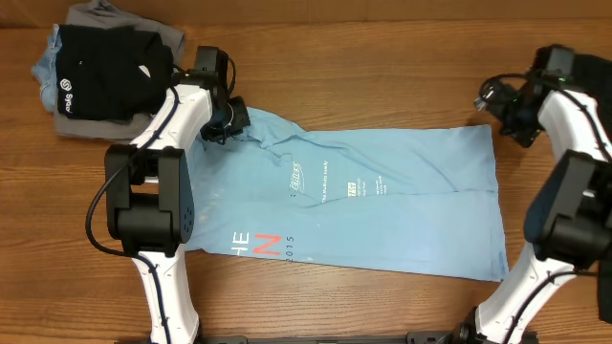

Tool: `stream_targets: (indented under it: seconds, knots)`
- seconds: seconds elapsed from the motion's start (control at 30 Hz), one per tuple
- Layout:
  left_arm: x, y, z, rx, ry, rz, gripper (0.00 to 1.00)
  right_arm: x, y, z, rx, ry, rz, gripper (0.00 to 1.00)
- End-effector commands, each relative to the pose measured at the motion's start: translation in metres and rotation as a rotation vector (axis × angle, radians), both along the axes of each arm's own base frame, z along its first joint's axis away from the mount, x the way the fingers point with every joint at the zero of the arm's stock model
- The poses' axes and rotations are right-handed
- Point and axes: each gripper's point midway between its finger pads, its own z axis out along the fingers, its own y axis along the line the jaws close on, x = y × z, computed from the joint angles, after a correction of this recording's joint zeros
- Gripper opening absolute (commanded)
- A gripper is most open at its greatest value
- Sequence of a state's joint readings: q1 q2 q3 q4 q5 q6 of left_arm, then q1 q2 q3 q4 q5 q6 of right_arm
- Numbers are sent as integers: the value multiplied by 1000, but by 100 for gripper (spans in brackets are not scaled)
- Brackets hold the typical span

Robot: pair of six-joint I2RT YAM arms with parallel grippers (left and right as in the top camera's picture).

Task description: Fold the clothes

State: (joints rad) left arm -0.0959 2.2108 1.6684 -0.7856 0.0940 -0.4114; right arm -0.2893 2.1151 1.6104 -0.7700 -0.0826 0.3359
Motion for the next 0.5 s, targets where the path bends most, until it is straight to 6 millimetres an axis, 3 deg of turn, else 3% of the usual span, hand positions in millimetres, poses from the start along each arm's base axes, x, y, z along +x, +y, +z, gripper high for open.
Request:
stream_targets:
  seconds: [0.0, 0.2, 0.33, 0.47]
  knots:
    - [-2, 3, -3, 4, 9, -6, 15, 8, 4, -11, -106, 34, 45, 99]
    - [-2, 3, -3, 4, 10, -6, 15, 9, 11, -23, -175, 73, 61, 95]
    - [-2, 3, -3, 4, 11, -6, 15, 8, 11, -28, -172, 82, 58, 82]
    - [-2, 3, -3, 4, 10, -6, 15, 6, 8, -33, -169, 93, 53, 83]
